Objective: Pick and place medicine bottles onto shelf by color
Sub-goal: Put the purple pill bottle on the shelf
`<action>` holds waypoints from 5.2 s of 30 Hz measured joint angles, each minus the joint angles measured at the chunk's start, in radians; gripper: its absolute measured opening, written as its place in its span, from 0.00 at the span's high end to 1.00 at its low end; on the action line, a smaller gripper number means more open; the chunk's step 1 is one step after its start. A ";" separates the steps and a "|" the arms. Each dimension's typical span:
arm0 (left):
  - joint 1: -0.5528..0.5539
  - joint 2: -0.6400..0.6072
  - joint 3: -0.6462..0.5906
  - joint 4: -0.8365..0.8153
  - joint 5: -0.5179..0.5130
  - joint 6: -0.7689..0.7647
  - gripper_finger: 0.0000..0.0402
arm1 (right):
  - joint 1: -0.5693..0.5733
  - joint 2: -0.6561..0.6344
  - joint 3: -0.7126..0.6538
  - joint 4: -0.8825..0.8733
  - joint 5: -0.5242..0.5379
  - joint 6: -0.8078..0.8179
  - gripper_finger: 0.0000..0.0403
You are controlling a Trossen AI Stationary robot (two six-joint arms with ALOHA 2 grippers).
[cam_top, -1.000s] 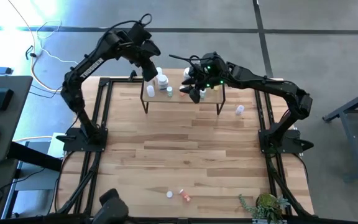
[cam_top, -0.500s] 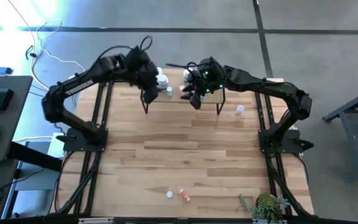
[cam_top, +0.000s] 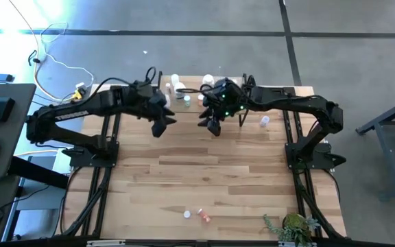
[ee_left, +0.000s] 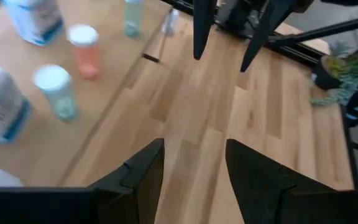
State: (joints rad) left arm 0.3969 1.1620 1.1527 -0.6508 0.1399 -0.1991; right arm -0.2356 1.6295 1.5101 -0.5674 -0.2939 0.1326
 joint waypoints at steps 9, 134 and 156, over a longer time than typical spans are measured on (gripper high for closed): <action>-0.169 -0.132 -0.148 0.080 -0.002 -0.096 0.60 | 0.139 0.000 0.000 -0.102 0.078 0.205 0.55; -0.524 -0.245 -0.288 0.197 -0.396 -0.175 0.60 | 0.629 0.448 0.000 0.467 0.246 0.116 0.75; -0.286 -0.248 -0.185 0.144 -0.506 0.039 0.60 | 0.430 0.276 0.000 0.382 0.408 0.094 0.75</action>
State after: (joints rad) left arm 0.1105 0.9142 0.9676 -0.5064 -0.3659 -0.1601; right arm 0.1944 1.9059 1.5101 -0.1851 0.1144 0.2264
